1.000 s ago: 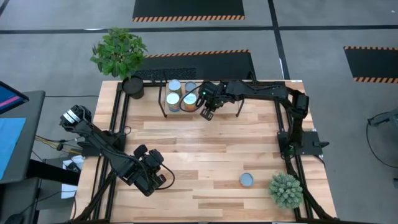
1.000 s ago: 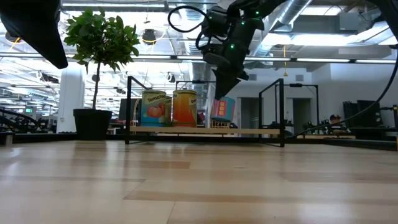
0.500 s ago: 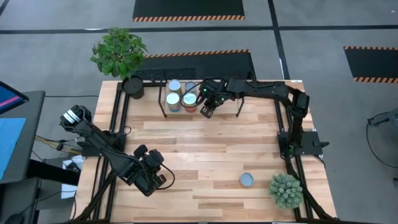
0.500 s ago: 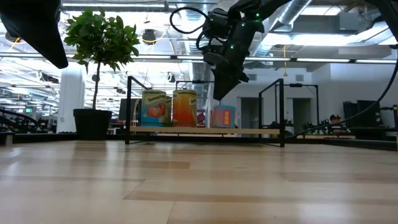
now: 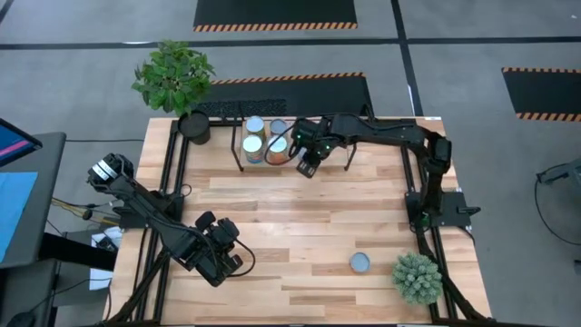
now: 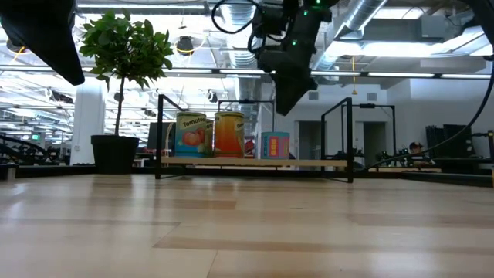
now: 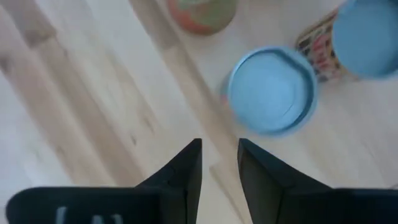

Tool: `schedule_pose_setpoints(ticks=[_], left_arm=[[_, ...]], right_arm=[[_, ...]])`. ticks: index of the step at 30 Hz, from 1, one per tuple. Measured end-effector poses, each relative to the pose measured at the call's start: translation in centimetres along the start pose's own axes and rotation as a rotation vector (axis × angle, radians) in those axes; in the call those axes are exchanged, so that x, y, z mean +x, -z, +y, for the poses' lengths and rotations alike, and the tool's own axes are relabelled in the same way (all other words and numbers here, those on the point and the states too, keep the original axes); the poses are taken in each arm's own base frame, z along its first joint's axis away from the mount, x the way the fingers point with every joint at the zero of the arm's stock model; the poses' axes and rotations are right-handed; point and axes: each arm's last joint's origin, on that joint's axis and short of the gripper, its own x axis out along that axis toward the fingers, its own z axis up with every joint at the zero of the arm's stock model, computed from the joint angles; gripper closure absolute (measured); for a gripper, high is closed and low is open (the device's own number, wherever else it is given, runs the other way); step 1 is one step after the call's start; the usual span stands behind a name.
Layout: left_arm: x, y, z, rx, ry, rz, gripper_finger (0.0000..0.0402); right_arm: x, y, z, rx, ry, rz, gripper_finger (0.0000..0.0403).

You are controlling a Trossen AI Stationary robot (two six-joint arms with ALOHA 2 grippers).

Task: Pick and place cans onto a shelf
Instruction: Put the canned orange on the shelf

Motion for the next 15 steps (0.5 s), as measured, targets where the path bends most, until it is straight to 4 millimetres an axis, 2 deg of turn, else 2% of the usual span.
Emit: schedule_pose_setpoints(ticks=[5, 9, 12, 15], left_arm=[[0.0, 0.0, 0.0, -0.001, 0.000, -0.001, 0.0401], [0.0, 0.0, 0.0, 0.000, -0.001, -0.002, 0.0401], [0.0, 0.0, 0.0, 0.001, -0.002, -0.005, 0.0401], [0.0, 0.0, 0.0, 0.000, -0.002, -0.009, 0.0401]], right_arm=[[-1.0, 1.8, 1.8, -0.033, 0.013, 0.155, 0.0285], [-2.8, 4.7, 4.1, 0.024, -0.024, 0.422, 0.0287], [-4.0, 7.3, 7.2, -0.062, -0.038, 0.570, 0.0287], [-4.9, 9.7, 10.6, -0.239, -0.082, 0.521, 0.0287]])
